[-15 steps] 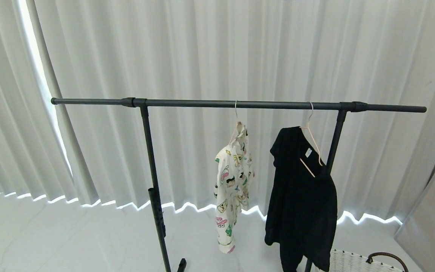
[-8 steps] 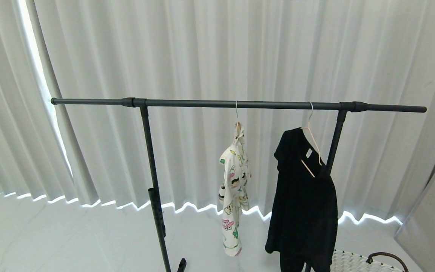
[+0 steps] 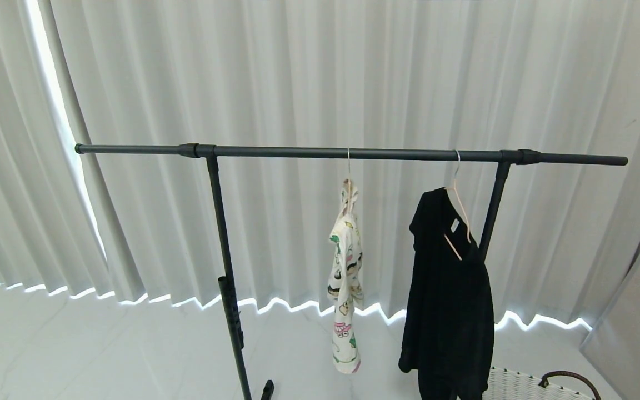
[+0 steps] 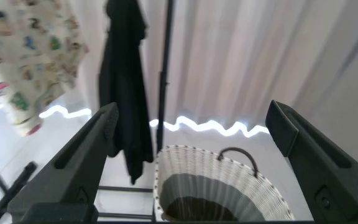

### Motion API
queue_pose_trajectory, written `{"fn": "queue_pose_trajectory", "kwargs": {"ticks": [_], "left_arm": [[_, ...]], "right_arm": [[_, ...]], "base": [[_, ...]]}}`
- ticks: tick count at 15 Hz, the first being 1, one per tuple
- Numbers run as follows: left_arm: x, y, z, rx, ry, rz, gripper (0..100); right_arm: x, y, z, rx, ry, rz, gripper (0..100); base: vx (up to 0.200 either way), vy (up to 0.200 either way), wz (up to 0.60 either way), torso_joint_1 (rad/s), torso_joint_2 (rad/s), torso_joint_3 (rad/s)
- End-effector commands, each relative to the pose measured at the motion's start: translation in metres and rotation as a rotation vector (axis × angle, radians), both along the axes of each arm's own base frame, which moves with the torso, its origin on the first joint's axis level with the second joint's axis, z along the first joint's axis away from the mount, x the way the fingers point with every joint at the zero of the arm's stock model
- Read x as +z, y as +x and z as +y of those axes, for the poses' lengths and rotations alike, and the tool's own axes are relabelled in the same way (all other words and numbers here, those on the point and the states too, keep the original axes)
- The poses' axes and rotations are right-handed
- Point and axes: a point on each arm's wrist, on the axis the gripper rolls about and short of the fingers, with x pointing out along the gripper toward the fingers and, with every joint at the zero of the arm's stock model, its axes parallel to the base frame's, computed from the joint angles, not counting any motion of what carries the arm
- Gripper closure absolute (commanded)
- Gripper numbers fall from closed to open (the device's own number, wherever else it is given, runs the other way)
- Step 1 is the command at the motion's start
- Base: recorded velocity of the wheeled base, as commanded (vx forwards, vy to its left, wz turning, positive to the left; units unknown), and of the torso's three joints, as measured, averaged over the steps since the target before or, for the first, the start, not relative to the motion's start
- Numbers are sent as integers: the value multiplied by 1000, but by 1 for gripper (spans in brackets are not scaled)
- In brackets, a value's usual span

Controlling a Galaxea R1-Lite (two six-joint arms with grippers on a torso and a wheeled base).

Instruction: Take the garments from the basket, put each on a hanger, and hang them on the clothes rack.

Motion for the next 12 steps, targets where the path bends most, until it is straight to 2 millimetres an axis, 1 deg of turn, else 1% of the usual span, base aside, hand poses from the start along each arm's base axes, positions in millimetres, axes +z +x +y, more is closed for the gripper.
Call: {"fn": "queue_pose_trajectory", "kwargs": {"ticks": [1,3,6,12], "left_arm": [[-3,1,0,-2,32,14,0],[-3,1,0,-5,41,11,0],[-3,1,0,0,-23,13,0],[-3,1,0,2,-25,13,0]], "right_arm": [[-3,-4,-1,77,-11,-44,0],[-4,-7,-1,55,-6,-67,0],[-4,-7,-1,51,-6,-65,0],[-4,-7,-1,51,-6,-65,0]], "base": [[0,0,0,0,0,0],[0,0,0,0,0,0],[0,0,0,0,0,0],[0,0,0,0,0,0]]}}
